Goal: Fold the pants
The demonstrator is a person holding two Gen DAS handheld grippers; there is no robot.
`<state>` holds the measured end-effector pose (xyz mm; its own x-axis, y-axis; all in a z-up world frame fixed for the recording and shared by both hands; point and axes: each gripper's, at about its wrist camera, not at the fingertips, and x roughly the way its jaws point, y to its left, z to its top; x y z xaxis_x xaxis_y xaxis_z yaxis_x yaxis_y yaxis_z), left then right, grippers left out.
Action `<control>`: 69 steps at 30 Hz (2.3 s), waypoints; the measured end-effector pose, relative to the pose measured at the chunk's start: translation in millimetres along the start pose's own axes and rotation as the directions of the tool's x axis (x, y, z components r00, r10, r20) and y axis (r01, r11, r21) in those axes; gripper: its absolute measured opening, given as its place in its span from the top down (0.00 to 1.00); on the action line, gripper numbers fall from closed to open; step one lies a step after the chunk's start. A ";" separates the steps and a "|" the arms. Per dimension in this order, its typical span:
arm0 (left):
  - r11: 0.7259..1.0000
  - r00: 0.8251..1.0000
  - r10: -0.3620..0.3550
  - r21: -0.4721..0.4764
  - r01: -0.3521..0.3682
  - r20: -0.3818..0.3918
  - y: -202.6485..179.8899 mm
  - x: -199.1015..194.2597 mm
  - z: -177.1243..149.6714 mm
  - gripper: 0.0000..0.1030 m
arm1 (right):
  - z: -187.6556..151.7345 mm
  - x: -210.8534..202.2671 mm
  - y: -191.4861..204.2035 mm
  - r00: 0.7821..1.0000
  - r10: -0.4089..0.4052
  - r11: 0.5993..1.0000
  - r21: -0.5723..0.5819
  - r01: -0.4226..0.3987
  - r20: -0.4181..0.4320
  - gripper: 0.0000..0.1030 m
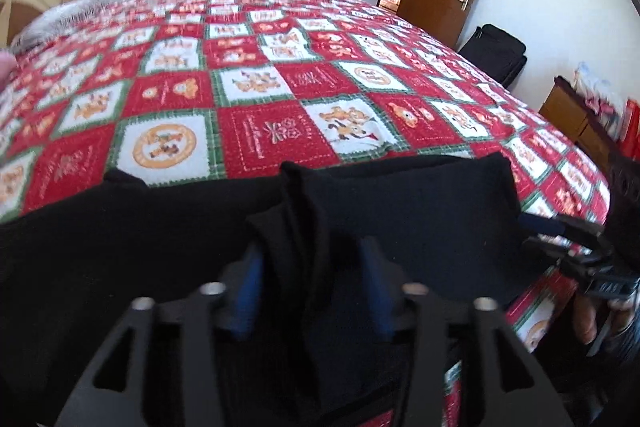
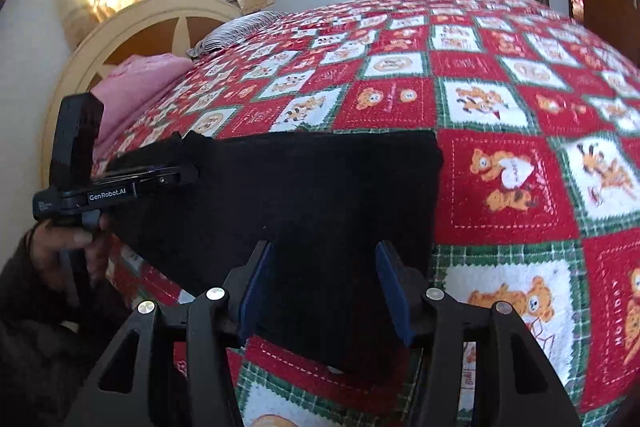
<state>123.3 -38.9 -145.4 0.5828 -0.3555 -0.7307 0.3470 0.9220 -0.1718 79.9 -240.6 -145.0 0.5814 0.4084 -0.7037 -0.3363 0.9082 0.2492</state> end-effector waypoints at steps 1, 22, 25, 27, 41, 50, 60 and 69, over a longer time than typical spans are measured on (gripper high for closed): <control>0.999 0.999 0.023 0.022 -0.023 0.030 -3.2 -5.4 -0.8 0.29 | 1.0 -2.3 -0.4 1.000 0.007 1.000 0.010 -0.007 0.008 0.46; 0.986 0.990 0.134 0.095 -0.138 0.044 -4.5 -3.9 -15.4 0.05 | 27.5 -2.9 30.3 0.997 0.037 0.999 -0.004 -0.037 0.064 0.39; 0.986 0.989 0.144 0.079 -0.145 0.024 1.5 -2.6 -22.1 0.05 | 9.9 11.9 68.1 0.994 0.110 0.988 -0.106 -0.111 -0.015 0.39; 0.990 0.991 0.134 0.051 -0.135 0.020 8.8 -3.2 -24.0 0.05 | -1.8 25.8 85.8 0.985 0.150 0.975 -0.156 -0.161 -0.080 0.39; 0.992 0.991 0.127 0.009 -0.128 0.033 20.6 -9.5 -24.1 0.04 | 4.6 11.7 99.8 0.981 0.191 0.965 -0.180 -0.190 -0.009 0.39; 0.970 0.968 0.233 -0.094 -0.225 0.091 69.4 -41.2 -15.7 0.03 | 12.0 34.1 126.6 0.988 0.152 0.948 -0.278 -0.153 -0.026 0.45; 0.965 0.970 0.229 -0.150 -0.214 0.086 85.8 -42.9 -17.2 0.02 | 1.9 72.8 172.8 0.996 0.060 0.886 -0.455 -0.084 -0.065 0.65; 0.956 0.970 0.227 -0.210 -0.206 0.082 100.0 -47.1 -19.5 0.02 | 1.8 58.8 177.6 0.992 0.113 0.881 -0.456 -0.129 -0.063 0.96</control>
<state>116.3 73.1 -141.0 0.7044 -0.1485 -0.6941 0.0576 0.9866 -0.1526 55.7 -55.1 -140.9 0.4918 0.5017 -0.7117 -0.7091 0.7051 0.0070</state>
